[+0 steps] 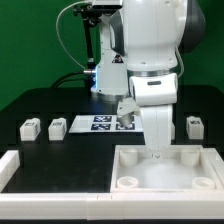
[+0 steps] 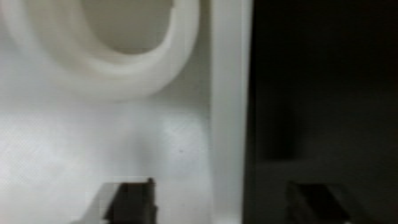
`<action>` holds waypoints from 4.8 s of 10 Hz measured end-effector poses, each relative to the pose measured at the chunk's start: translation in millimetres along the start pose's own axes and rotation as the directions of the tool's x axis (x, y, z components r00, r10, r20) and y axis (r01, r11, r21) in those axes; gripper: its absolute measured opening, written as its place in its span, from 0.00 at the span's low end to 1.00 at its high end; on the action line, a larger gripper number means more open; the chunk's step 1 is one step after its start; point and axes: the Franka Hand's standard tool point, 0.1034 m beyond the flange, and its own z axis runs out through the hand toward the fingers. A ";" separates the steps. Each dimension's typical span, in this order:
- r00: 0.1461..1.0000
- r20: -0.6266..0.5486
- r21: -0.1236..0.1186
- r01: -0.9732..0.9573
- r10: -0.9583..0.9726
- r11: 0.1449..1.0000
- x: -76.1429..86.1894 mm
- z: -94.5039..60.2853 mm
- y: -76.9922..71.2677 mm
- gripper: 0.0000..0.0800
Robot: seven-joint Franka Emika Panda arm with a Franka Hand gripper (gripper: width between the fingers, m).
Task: Assemble one leg
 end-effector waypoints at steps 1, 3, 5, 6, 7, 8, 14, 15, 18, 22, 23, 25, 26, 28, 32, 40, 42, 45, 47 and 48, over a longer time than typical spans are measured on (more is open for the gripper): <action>1.000 0.000 0.000 0.000 0.000 1.000 -0.1 0.0 0.0 0.61; 1.000 0.000 0.000 0.000 0.000 1.000 -0.3 0.0 0.0 0.77; 1.000 0.000 0.000 -0.001 0.001 1.000 -0.4 0.1 0.0 0.80; 1.000 0.000 0.000 -0.001 0.001 1.000 -0.5 0.1 0.0 0.81; 1.000 0.000 0.000 -0.001 0.001 1.000 -0.5 0.1 0.0 0.81; 1.000 0.000 0.000 -0.001 0.001 1.000 -0.6 0.1 0.0 0.81; 0.925 0.009 -0.025 -0.379 0.379 0.925 64.6 -47.5 -35.7 0.81; 0.866 0.007 -0.032 -0.500 0.501 0.865 80.0 -56.6 -38.1 0.81; 0.688 -0.010 -0.029 -0.726 0.726 0.687 82.6 -59.4 -37.1 0.81; 0.089 0.000 0.025 -0.996 0.996 0.089 101.6 -37.1 -70.5 0.81; 0.021 0.004 0.032 -0.999 1.000 0.021 107.1 -31.1 -78.1 0.81; -0.057 0.018 0.040 -0.998 0.998 -0.058 108.6 -24.9 -80.2 0.81; -0.056 0.034 0.037 -0.998 0.998 -0.057 107.8 -25.3 -79.6 0.81; -0.044 0.096 0.021 -0.999 0.994 -0.046 105.0 -23.8 -85.4 0.81; -0.082 0.494 -0.054 -0.997 0.865 -0.064 100.6 -18.8 -95.7 0.81; -0.174 0.738 -0.092 -0.983 0.652 -0.158 107.4 -7.6 -104.5 0.81; -0.182 0.746 -0.105 -0.982 0.641 -0.157 110.9 -2.0 -115.1 0.81; -0.151 0.748 -0.088 -0.988 0.646 -0.129 107.2 8.8 -124.9 0.81; -0.141 0.749 -0.081 -0.989 0.647 -0.122 105.7 9.8 -126.4 0.81; -0.141 0.750 -0.081 -0.989 0.647 -0.122 105.6 9.9 -126.4 0.68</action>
Offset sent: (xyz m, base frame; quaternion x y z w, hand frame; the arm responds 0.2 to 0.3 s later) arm 0.0000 0.0000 0.0000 0.0000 0.0000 0.0000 1.0000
